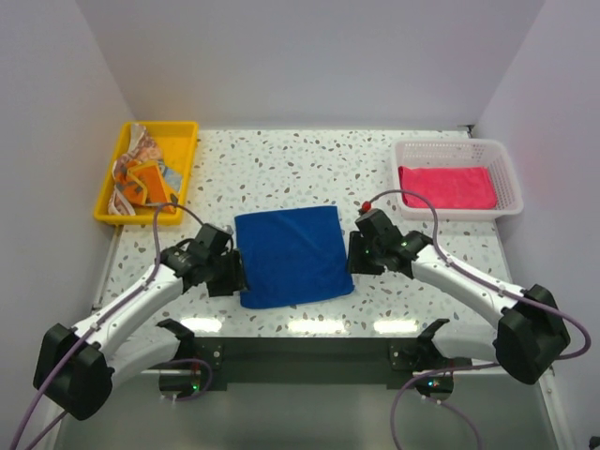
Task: Fold and stack the towels
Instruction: Fold the towel
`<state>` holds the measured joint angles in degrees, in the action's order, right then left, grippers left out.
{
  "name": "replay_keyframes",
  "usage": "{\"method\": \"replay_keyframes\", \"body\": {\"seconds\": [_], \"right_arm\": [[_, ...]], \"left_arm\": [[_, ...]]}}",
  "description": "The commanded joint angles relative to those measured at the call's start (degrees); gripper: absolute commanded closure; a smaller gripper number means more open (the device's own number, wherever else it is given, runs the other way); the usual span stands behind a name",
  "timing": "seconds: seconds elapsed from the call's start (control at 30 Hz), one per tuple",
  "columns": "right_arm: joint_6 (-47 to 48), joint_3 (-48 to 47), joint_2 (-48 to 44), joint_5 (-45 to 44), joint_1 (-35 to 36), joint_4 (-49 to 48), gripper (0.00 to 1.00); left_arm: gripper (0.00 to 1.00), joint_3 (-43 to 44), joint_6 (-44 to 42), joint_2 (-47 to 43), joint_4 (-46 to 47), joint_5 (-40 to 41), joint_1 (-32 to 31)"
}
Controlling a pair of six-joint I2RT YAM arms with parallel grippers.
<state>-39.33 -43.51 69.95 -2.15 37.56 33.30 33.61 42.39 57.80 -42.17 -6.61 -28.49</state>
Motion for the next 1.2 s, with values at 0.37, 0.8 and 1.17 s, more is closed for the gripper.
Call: {"method": "replay_keyframes", "body": {"seconds": [0.37, 0.8, 1.17], "right_arm": [[1.0, -0.8, 12.3, 5.1, 1.7, -10.8, 0.79], [-3.0, 6.9, 6.8, 2.8, 1.7, -3.5, 0.80], [8.4, -17.7, 11.2, -1.4, -1.4, -1.3, 0.73]], "left_arm": [[0.77, 4.8, -0.4, 9.8, 8.1, -4.5, -2.7], [0.90, -5.7, 1.6, 9.5, 7.8, 0.5, -3.1], [0.50, 20.1, -5.4, 14.3, 2.8, 4.3, -0.3]]}}
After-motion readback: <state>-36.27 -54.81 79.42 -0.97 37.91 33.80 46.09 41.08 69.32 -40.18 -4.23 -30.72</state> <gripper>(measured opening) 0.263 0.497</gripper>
